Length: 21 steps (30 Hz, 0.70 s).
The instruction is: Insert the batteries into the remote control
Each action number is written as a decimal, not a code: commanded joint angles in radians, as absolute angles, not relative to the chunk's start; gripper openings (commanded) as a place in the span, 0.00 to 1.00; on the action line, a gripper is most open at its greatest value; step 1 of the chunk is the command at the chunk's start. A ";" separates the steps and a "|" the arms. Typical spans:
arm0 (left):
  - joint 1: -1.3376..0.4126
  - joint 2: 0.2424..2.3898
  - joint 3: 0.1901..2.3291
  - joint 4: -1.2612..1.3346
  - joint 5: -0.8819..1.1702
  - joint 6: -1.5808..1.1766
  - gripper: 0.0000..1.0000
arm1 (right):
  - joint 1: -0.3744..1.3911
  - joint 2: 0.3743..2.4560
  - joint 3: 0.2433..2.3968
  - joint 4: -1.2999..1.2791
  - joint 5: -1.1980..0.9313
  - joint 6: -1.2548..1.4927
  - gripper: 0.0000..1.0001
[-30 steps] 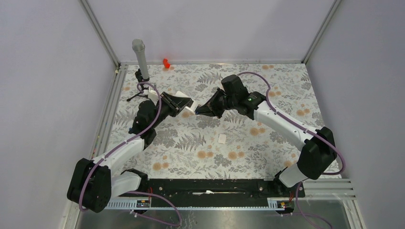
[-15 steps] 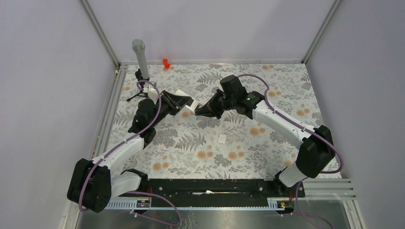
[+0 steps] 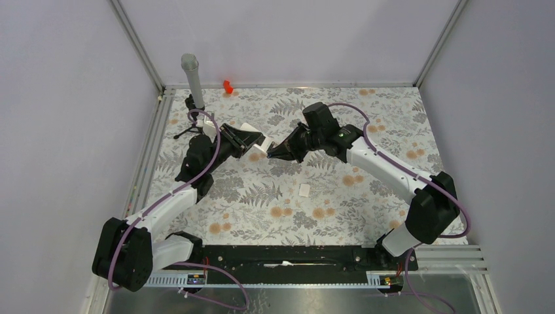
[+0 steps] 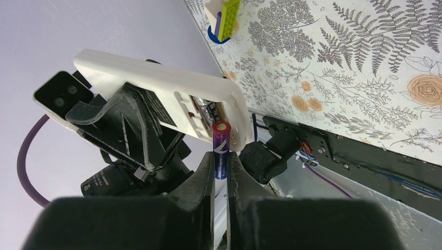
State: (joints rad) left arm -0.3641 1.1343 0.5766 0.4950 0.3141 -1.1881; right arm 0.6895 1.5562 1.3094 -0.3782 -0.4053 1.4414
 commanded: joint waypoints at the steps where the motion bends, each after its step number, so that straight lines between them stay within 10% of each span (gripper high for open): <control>1: -0.360 1.122 0.651 0.528 0.358 -1.201 0.00 | 0.665 1.536 1.308 -0.393 -0.394 1.463 0.11; 21: -0.360 1.144 0.725 0.430 0.377 -1.197 0.00 | 0.641 1.514 1.305 -0.346 -0.456 1.452 0.39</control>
State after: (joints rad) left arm -0.3618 1.1477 0.6617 0.3515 0.3607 -1.1870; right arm 0.6510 1.5532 1.3094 -0.3454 -0.4156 1.4536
